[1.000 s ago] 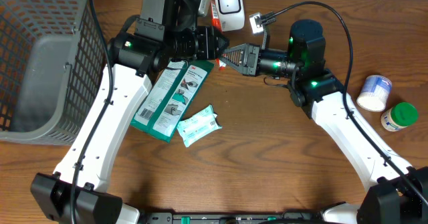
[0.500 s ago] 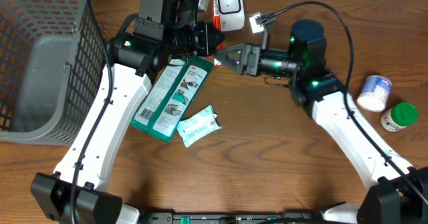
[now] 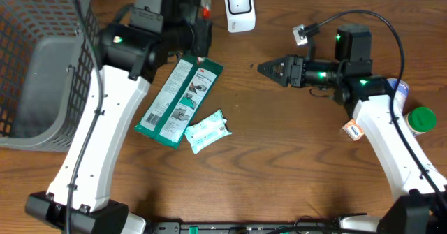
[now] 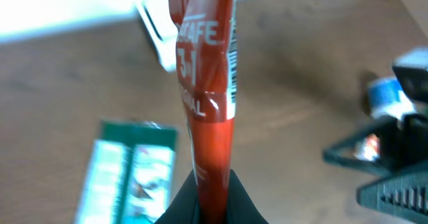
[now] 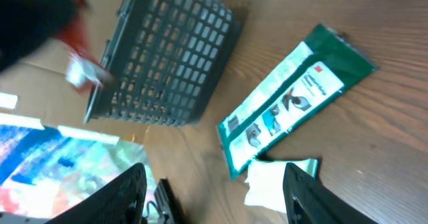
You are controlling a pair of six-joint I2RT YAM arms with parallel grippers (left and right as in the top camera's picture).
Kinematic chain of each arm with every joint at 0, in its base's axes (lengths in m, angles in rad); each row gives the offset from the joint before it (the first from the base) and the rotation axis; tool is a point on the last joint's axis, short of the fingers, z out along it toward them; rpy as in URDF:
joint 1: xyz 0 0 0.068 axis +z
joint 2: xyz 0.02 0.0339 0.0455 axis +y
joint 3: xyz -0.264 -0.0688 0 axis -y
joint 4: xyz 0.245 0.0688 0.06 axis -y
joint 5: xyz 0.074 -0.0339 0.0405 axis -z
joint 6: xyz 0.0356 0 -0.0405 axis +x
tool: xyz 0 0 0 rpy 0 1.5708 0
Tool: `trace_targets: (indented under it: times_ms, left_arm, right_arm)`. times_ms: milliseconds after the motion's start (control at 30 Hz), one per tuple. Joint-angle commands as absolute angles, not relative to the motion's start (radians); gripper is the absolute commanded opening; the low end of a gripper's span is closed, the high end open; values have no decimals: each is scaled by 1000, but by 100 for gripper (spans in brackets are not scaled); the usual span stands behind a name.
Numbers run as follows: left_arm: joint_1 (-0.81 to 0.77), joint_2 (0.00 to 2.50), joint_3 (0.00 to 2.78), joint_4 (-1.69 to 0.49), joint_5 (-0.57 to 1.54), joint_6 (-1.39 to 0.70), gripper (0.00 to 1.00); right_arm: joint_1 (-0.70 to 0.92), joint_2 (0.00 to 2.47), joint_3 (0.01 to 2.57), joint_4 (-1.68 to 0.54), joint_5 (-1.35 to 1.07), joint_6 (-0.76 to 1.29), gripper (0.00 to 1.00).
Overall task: Scan the item barcode
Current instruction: 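Carry the red stick up to the scanner with the left gripper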
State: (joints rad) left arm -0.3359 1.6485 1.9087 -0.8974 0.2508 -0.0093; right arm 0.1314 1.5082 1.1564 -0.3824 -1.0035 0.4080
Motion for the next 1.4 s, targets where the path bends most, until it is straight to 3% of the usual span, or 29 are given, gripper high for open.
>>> trace_targets:
  times_ms: [0, 133, 300, 433, 733, 900, 1367]
  left_arm:
    - [-334, 1649, 1958, -841, 41, 125, 7]
    - [-340, 1716, 1956, -713, -38, 237, 7]
    - [-347, 1874, 1956, -551, -87, 411, 7]
    - [-347, 1983, 1956, -461, -86, 491, 8]
    - [-347, 2206, 1956, -154, -87, 569, 7]
    - [-348, 2334, 1956, -11, -87, 728, 7]
    - [-363, 2481, 1956, 144, -90, 931, 7]
  right_arm:
    - [153, 1479, 1161, -489, -880, 283, 61]
    - [207, 1479, 1161, -640, -760, 226, 68]
    - [280, 1480, 1161, -863, -585, 226, 99]
    - [321, 1480, 1161, -967, -512, 227, 99]
    - [334, 1480, 1161, -969, -441, 227, 99]
    - [334, 1480, 1161, -969, -441, 227, 99]
    - [334, 1480, 1161, -969, -441, 227, 99]
